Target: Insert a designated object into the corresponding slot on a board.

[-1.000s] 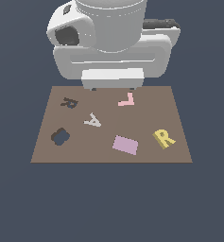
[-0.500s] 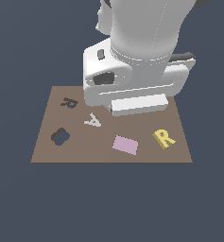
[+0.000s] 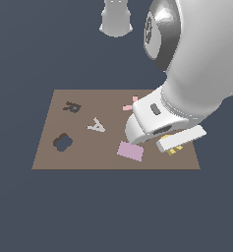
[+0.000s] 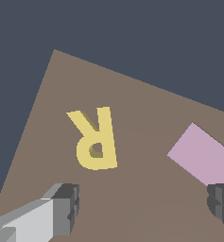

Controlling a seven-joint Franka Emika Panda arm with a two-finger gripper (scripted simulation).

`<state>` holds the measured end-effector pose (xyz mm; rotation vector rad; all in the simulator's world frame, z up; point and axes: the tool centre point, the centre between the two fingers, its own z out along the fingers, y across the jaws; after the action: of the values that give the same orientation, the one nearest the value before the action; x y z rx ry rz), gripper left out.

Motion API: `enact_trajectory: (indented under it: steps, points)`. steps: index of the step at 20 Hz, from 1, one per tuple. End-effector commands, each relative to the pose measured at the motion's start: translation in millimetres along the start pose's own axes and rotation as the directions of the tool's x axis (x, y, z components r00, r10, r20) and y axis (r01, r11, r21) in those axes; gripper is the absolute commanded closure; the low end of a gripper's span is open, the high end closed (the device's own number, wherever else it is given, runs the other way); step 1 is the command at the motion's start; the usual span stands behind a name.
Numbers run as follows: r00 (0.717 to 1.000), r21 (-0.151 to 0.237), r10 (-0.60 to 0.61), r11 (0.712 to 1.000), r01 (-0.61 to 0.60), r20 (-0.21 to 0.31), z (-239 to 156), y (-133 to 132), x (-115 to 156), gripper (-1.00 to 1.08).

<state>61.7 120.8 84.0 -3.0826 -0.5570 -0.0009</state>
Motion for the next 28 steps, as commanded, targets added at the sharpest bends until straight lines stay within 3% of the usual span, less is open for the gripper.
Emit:
enact_trajectory:
  steps: [1, 10, 24, 25, 28]
  points:
    - [0.999, -0.003, -0.043, 0.999, 0.043, 0.000, 11.6, -12.1, 10.6, -0.92]
    - [0.992, -0.008, -0.125, 0.992, 0.125, 0.003, 33.3, -36.8, 28.1, -0.92]
    - [0.992, -0.009, -0.130, 0.991, 0.130, 0.003, 54.5, -38.3, 28.8, -0.92]
    - [0.992, -0.009, -0.130, 0.991, 0.130, 0.003, 54.5, -38.3, 28.8, 1.08]
    - [0.992, -0.009, -0.130, 0.991, 0.130, 0.003, 54.5, -38.3, 28.8, 1.08]
